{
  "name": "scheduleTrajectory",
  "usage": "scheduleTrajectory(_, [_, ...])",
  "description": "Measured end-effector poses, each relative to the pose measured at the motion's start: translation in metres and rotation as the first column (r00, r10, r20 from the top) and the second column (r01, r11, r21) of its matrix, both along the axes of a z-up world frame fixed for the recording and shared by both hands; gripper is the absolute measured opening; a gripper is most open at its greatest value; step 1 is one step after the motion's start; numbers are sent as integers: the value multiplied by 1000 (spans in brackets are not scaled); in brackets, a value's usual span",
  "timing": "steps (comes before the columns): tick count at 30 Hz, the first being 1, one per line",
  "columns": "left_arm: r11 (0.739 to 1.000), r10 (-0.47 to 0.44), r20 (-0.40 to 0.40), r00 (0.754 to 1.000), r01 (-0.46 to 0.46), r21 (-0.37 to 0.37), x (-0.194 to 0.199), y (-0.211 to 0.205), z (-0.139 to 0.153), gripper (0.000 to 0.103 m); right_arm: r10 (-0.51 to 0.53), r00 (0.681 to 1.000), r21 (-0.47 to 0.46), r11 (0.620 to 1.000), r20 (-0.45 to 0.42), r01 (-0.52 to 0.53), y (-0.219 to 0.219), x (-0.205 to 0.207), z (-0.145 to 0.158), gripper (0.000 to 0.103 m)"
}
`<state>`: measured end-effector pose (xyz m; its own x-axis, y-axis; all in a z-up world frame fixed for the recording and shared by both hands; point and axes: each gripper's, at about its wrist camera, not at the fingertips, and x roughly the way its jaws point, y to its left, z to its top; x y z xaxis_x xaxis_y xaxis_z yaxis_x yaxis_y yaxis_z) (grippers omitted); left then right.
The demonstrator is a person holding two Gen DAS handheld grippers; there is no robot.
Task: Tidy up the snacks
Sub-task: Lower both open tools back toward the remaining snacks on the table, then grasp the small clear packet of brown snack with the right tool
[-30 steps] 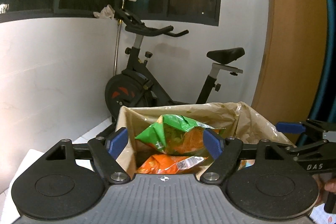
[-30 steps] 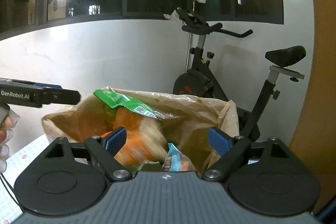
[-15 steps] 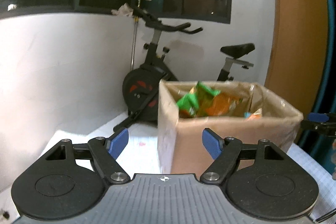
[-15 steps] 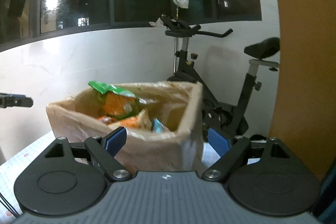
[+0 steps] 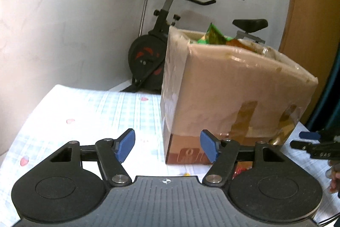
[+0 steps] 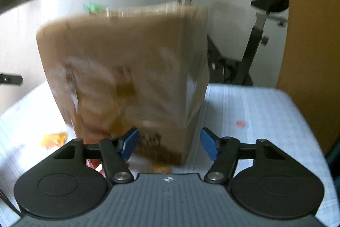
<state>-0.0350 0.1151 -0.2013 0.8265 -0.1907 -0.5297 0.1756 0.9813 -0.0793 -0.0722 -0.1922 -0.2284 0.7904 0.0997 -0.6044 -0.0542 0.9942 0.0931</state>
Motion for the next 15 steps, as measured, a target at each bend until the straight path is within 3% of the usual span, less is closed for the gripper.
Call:
scheduleTrajectory(8, [1000, 13, -52, 999, -14, -13, -2, 2, -16, 68, 41, 994, -7, 999, -103, -42, 7, 17, -38, 59])
scheduleTrajectory(15, [1000, -2, -77, 997, 0, -22, -2, -4, -25, 68, 88, 984, 5, 996, -153, -88, 14, 18, -49, 59])
